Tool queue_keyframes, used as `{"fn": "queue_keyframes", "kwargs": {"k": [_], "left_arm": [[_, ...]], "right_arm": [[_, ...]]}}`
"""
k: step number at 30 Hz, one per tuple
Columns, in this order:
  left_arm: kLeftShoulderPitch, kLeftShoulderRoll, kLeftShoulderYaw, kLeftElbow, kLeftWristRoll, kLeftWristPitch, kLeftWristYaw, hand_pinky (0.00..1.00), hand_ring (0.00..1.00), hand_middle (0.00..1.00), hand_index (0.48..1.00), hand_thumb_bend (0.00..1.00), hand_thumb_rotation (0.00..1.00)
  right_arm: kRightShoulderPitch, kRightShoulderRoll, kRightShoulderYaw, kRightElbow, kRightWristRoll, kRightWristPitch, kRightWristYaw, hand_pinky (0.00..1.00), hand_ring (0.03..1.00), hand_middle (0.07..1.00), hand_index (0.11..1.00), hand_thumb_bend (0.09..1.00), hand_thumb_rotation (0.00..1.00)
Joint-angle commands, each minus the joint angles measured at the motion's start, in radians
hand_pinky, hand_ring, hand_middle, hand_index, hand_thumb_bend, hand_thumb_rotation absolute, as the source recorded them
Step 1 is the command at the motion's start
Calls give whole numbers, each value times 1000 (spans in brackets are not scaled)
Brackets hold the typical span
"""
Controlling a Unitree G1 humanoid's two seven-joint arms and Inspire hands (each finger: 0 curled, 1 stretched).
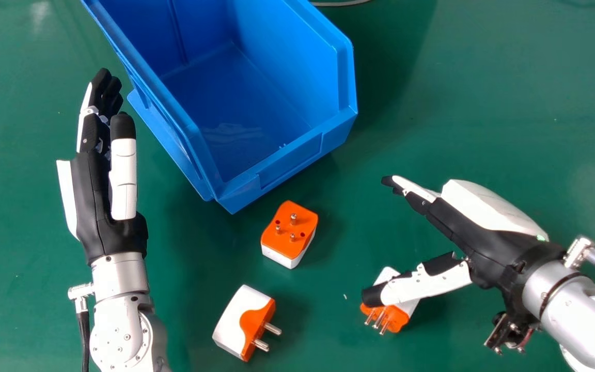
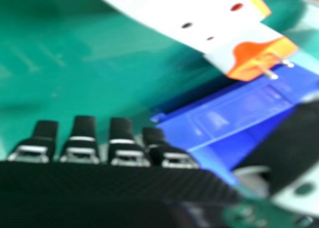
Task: Pick all objects and put in blue box
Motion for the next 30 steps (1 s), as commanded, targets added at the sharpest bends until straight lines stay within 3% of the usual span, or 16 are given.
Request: {"fn": "queue_keyframes", "kwargs": {"k": [1,6,12,14,20,27,30], "left_arm": [[-1,1,-1,-3,8,-20,6,938,936,914,891,822,843],[-3,1,-3,-3,9,-21,7,935,935,913,890,825,848],[-4,1,-4,-6,10,-19,8,940,937,916,890,820,849],[-5,-1,-3,-7,6,-17,6,941,936,915,889,825,846],[-7,-1,-5,-7,13,-19,13,933,932,912,888,826,841],[-11,-2,-5,-9,5,-15,7,938,934,915,891,824,844],[-11,-2,-6,-9,11,-15,13,940,935,915,892,823,842]], "right_arm": [[-10,7,14,-56,-47,49,19,940,942,946,946,865,449],[-29,30,77,-91,-174,154,72,965,953,951,951,865,387],[-24,75,118,-115,-248,208,100,992,961,956,951,877,328],[-28,79,136,-114,-275,210,111,996,962,958,953,876,316],[-38,104,200,-78,-383,196,126,983,952,957,954,868,342],[-37,132,234,-42,-434,171,127,975,948,957,958,861,347],[-33,134,238,-34,-442,154,126,966,943,953,958,858,353]]}}
